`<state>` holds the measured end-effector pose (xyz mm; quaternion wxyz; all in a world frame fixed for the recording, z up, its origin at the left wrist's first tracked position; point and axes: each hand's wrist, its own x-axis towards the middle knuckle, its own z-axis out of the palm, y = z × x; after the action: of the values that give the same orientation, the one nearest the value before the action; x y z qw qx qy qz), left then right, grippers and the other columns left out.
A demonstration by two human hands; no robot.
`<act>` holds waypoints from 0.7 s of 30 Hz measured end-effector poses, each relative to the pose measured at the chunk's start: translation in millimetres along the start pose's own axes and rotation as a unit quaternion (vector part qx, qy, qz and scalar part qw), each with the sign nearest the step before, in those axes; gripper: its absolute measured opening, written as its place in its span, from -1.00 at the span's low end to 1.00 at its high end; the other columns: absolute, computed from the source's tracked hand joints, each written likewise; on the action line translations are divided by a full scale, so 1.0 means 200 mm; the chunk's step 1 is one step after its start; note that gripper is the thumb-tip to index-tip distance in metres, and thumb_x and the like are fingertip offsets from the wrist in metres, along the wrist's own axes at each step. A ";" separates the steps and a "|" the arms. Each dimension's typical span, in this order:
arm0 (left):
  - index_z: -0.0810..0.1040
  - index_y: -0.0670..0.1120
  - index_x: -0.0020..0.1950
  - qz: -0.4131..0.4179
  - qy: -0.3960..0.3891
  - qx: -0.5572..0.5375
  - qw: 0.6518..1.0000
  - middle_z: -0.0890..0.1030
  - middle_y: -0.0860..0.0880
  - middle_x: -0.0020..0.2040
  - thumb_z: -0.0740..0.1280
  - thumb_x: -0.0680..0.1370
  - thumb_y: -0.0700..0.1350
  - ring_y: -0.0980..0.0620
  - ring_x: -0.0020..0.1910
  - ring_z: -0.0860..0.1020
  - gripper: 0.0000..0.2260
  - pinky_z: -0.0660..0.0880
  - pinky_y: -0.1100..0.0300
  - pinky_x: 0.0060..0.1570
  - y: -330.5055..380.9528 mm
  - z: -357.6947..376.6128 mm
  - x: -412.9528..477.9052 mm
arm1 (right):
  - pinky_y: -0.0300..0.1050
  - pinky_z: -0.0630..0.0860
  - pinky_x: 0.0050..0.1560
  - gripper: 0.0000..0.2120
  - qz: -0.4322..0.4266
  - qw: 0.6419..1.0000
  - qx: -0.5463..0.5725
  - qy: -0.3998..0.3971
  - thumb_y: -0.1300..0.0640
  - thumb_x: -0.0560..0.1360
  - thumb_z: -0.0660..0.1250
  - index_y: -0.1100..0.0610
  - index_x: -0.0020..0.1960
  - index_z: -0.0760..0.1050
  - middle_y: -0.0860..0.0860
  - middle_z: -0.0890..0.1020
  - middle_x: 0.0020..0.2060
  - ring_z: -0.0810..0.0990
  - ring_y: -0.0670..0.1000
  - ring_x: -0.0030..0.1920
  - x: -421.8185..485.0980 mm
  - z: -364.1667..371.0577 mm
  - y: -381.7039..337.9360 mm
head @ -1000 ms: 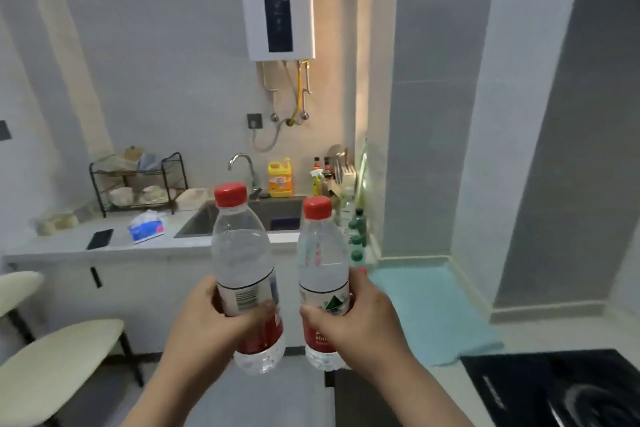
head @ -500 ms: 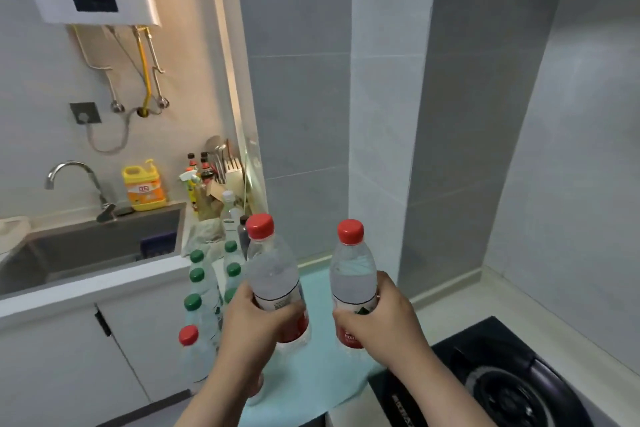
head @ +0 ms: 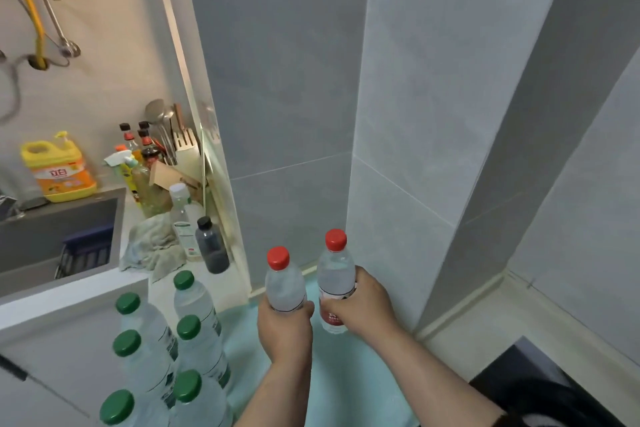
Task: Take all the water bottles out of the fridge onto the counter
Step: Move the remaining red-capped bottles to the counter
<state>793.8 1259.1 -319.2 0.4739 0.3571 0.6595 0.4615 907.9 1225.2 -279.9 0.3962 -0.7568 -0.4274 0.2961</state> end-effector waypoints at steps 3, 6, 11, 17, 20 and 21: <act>0.46 -0.07 -0.16 -0.030 0.041 -0.013 0.999 0.58 -0.08 -0.31 0.42 0.33 -0.31 -0.08 -0.40 0.49 -0.78 0.36 0.16 -0.37 -0.07 0.10 0.11 | -0.05 0.60 -0.27 -0.78 0.015 1.000 -0.004 -0.019 0.02 0.22 0.43 -0.01 -0.16 0.50 -0.07 0.67 -0.31 0.65 -0.01 -0.29 0.19 0.08 0.09; 0.47 -0.03 -0.15 -0.052 0.059 -0.010 0.997 0.60 -0.09 -0.27 0.43 0.33 -0.31 -0.11 -0.37 0.51 -0.76 0.39 0.15 -0.34 -0.14 0.20 0.24 | -0.18 0.40 -0.43 -0.81 0.017 0.999 -0.020 -0.040 0.00 0.22 0.38 0.03 -0.25 0.42 -0.08 0.54 -0.46 0.43 -0.05 -0.47 0.35 0.14 0.19; 0.49 -0.14 -0.17 -0.081 0.073 0.013 0.994 0.53 -0.08 -0.37 0.40 0.31 -0.31 -0.09 -0.46 0.42 -0.83 0.37 0.18 -0.35 -0.23 0.30 0.43 | -0.24 0.21 -0.49 -0.82 0.004 0.997 -0.029 -0.075 0.10 0.25 0.31 0.08 -0.37 0.29 -0.04 0.36 -0.57 0.23 -0.06 -0.52 0.53 0.21 0.32; 0.53 -0.17 -0.12 -0.067 0.076 0.020 0.995 0.54 -0.08 -0.34 0.41 0.29 -0.31 -0.09 -0.43 0.41 -0.80 0.34 0.19 -0.35 -0.27 0.38 0.55 | -0.26 0.27 -0.49 -0.84 0.004 0.997 -0.012 -0.074 0.11 0.28 0.36 0.11 -0.30 0.38 -0.01 0.47 -0.51 0.32 -0.06 -0.49 0.66 0.27 0.40; 0.53 -0.19 -0.08 -0.052 0.070 0.016 0.996 0.57 -0.11 -0.30 0.40 0.28 -0.32 -0.07 -0.42 0.42 -0.77 0.33 0.20 -0.38 -0.28 0.40 0.58 | -0.21 0.45 -0.39 -0.81 0.011 0.998 0.012 -0.063 0.08 0.30 0.44 0.10 -0.15 0.50 0.04 0.66 -0.30 0.58 0.06 -0.36 0.69 0.28 0.41; 0.53 -0.19 -0.07 -0.050 0.067 0.017 0.996 0.58 -0.11 -0.28 0.40 0.28 -0.34 -0.07 -0.41 0.43 -0.75 0.34 0.21 -0.38 -0.28 0.40 0.58 | -0.19 0.48 -0.36 -0.79 0.011 0.998 0.013 -0.063 0.07 0.30 0.45 0.09 -0.12 0.51 0.05 0.68 -0.26 0.63 0.06 -0.28 0.69 0.28 0.42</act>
<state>833.9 1368.3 -416.0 0.4445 0.3002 0.7146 0.4491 962.6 1340.0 -394.4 0.3744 -0.7363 -0.4391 0.3534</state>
